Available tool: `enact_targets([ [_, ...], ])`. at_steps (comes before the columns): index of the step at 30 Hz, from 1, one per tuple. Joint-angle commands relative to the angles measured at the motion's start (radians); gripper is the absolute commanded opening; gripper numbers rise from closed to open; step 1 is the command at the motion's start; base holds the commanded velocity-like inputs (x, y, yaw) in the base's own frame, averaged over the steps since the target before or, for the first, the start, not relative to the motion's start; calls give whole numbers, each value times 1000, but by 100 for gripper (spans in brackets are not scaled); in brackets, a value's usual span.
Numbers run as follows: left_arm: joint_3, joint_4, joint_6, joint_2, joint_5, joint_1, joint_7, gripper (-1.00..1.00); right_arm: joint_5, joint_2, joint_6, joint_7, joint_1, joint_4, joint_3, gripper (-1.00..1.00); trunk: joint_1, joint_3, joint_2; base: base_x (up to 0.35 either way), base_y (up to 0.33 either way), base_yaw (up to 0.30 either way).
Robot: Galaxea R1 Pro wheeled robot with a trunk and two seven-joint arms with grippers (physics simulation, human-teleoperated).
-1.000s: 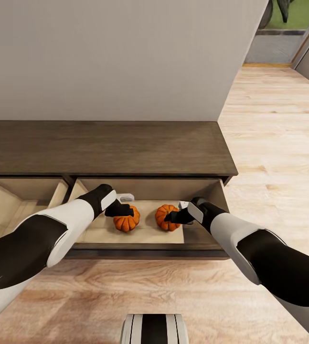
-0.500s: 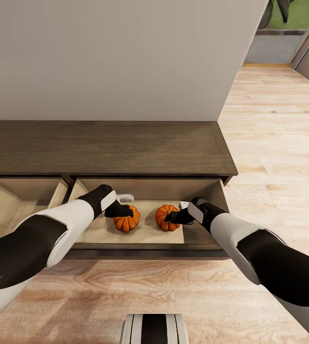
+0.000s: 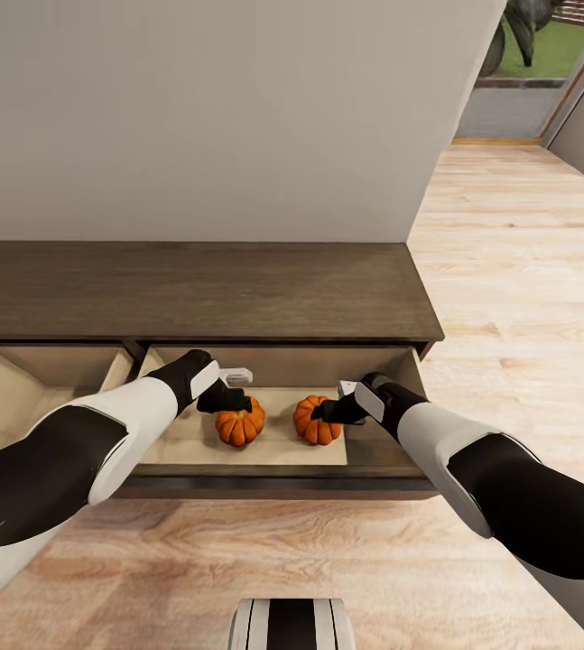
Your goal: Place each of the two pumpkins and all three candles from the living room inside a cabinet in the living room (use any cabinet), then make sure every cabinet is closed, and position the cauldron so it is next to a table in the living room.
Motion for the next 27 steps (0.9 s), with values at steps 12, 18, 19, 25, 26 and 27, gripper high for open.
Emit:
enact_targets([
  [12, -8, 22, 4, 0, 10, -1, -2, 100, 0, 0, 8, 1, -1, -1, 10, 100, 0, -1, 0, -64, 0, 0],
  [18, -9, 22, 4, 0, 10, -1, -1, 100, 0, 0, 8, 1, -1, -1, 10, 100, 0, -1, 0, -24, 0, 0],
  [19, -8, 23, 4, 0, 10, -1, 0, 100, 0, 0, 8, 1, -1, -1, 10, 100, 0, -1, 0, -3, 0, 0],
  [25, -8, 22, 4, 0, 10, -1, 0, 100, 0, 0, 8, 1, -1, -1, 10, 100, -2, 15, 1, 0, 0, 0],
  [26, -8, 22, 4, 0, 10, -1, 0, 100, 0, 0, 8, 1, -1, -1, 10, 100, -2, 19, 1, 0, 0, 0],
  [27, -8, 23, 4, 0, 10, -1, 0, 100, 0, 0, 8, 1, -1, -1, 10, 100, -3, 23, 1, 0, 0, 0],
])
